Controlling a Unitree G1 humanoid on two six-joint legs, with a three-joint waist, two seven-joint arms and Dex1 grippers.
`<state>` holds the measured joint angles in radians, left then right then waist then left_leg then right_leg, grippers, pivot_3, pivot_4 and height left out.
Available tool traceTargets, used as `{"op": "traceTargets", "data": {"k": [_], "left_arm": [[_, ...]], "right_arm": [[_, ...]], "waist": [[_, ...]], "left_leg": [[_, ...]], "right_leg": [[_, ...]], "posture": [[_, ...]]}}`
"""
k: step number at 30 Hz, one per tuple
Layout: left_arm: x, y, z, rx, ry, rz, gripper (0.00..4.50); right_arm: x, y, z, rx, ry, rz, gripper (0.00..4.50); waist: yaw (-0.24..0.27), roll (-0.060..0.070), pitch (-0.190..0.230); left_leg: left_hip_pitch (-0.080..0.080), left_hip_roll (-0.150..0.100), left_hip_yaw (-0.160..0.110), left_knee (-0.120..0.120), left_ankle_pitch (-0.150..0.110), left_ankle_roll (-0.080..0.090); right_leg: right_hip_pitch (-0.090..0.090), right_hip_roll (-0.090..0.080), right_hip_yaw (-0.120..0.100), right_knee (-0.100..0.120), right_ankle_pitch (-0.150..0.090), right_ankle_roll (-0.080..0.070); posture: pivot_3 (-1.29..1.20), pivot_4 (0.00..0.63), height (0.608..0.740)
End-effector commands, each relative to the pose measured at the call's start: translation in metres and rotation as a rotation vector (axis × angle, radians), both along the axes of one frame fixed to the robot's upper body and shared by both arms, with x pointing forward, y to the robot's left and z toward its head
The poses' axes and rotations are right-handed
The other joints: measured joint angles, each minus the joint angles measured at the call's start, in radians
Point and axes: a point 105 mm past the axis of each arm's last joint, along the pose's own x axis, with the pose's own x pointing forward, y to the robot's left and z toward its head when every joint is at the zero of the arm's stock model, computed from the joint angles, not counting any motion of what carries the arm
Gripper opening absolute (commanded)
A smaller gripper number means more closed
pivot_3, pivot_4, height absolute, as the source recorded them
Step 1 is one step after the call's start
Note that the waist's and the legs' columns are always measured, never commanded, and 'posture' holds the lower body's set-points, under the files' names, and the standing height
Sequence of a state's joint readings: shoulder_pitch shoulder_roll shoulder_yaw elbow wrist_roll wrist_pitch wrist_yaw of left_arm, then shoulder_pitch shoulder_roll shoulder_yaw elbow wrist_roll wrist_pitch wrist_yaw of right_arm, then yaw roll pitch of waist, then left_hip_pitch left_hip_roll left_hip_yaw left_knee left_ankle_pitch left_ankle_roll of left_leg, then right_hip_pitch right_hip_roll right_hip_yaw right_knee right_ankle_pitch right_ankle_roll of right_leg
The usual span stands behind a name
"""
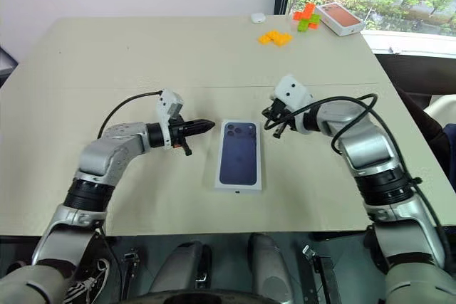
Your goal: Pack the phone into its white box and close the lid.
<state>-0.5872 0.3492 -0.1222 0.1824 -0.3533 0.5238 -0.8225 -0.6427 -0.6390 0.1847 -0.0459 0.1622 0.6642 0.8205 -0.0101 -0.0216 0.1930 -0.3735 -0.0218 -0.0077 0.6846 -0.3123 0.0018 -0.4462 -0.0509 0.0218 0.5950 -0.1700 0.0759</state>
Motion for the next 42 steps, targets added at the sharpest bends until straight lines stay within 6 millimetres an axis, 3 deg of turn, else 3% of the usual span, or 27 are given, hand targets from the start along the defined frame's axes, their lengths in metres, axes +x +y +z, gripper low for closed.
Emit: {"op": "traceTargets", "data": {"k": [1, 5, 10, 13, 16, 24, 28, 32, 36, 39, 42], "left_arm": [[0.002, -0.009, -0.002, 0.022, -0.054, -0.011, 0.00], [-0.011, -0.014, -0.019, 0.054, -0.010, -0.071, 0.00], [-0.031, -0.008, -0.032, 0.092, 0.061, -0.150, 0.00], [-0.039, -0.005, -0.033, 0.096, 0.090, -0.172, 0.00], [-0.059, 0.003, -0.034, 0.126, 0.130, -0.266, 0.00], [-0.074, 0.011, -0.013, 0.082, 0.169, -0.334, 0.00], [-0.059, 0.011, 0.013, 0.004, 0.110, -0.288, 0.00], [-0.049, 0.002, 0.027, -0.054, 0.067, -0.260, 0.00], [-0.065, -0.020, 0.007, -0.019, 0.102, -0.342, 0.00], [-0.071, -0.025, -0.011, 0.013, 0.168, -0.359, 0.00], [-0.075, -0.017, -0.045, 0.197, 0.208, -0.352, 0.00]], "right_arm": [[0.001, -0.003, -0.013, -0.051, -0.029, -0.021, 0.04], [-0.024, 0.007, -0.033, -0.065, 0.065, 0.079, 0.04], [-0.060, 0.001, -0.056, -0.153, 0.196, 0.204, 0.04], [-0.068, 0.000, -0.057, -0.153, 0.218, 0.227, 0.04], [-0.079, 0.005, -0.049, -0.114, 0.248, 0.289, 0.04], [-0.101, 0.022, -0.030, -0.003, 0.323, 0.420, 0.04], [-0.084, 0.024, -0.014, 0.050, 0.254, 0.364, 0.04], [-0.085, 0.023, -0.012, 0.061, 0.261, 0.369, 0.04], [-0.095, 0.021, -0.025, 0.008, 0.301, 0.399, 0.04], [-0.097, 0.017, -0.041, -0.059, 0.312, 0.388, 0.04], [-0.080, 0.010, -0.052, -0.126, 0.260, 0.288, 0.04]], "waist": [[0.002, 0.000, 0.000], [0.000, 0.001, 0.000], [-0.001, 0.000, -0.001], [-0.001, 0.000, -0.001], [-0.006, -0.001, -0.001], [-0.003, 0.000, -0.001], [-0.003, -0.001, -0.001], [0.002, -0.001, -0.001], [0.000, -0.001, -0.001], [-0.001, -0.001, -0.001], [-0.003, -0.001, -0.001]], "left_leg": [[0.000, -0.001, 0.000, 0.000, 0.000, 0.000], [0.000, -0.004, 0.001, 0.000, 0.000, 0.001], [0.002, -0.004, 0.000, 0.000, -0.001, 0.001], [0.004, -0.003, -0.001, 0.000, -0.001, 0.001], [0.005, 0.000, 0.000, 0.001, 0.000, 0.001], [0.004, 0.003, -0.001, 0.001, 0.000, 0.001], [0.003, 0.002, -0.001, 0.002, 0.000, 0.001], [0.002, 0.002, -0.002, 0.002, 0.000, 0.000], [0.001, 0.000, -0.001, 0.001, -0.001, 0.001], [0.001, 0.000, -0.001, 0.001, -0.001, 0.001], [0.002, 0.000, -0.001, 0.001, -0.001, 0.001]], "right_leg": [[0.000, -0.001, 0.000, 0.000, 0.000, 0.000], [0.000, -0.005, 0.000, 0.000, 0.000, 0.000], [0.002, -0.005, -0.001, 0.000, 0.000, 0.000], [0.004, -0.003, -0.002, 0.000, -0.001, 0.001], [0.005, 0.000, -0.001, 0.000, -0.001, 0.001], [0.004, 0.003, -0.001, 0.000, -0.001, 0.001], [0.003, 0.002, -0.001, 0.000, -0.001, 0.001], [0.003, 0.002, -0.001, 0.000, -0.001, 0.001], [0.002, 0.000, -0.001, 0.000, -0.001, 0.001], [0.002, 0.000, -0.001, 0.000, -0.001, 0.001], [0.002, 0.000, -0.001, 0.000, -0.001, 0.001]], "posture": [[0.00, 0.150, 0.740], [0.00, 0.150, 0.740], [0.00, 0.150, 0.740], [0.00, 0.150, 0.740], [0.00, 0.150, 0.740], [0.00, 0.150, 0.740], [0.00, 0.150, 0.740], [0.00, 0.150, 0.740], [0.00, 0.150, 0.740], [0.00, 0.150, 0.740], [0.00, 0.150, 0.740]]}}
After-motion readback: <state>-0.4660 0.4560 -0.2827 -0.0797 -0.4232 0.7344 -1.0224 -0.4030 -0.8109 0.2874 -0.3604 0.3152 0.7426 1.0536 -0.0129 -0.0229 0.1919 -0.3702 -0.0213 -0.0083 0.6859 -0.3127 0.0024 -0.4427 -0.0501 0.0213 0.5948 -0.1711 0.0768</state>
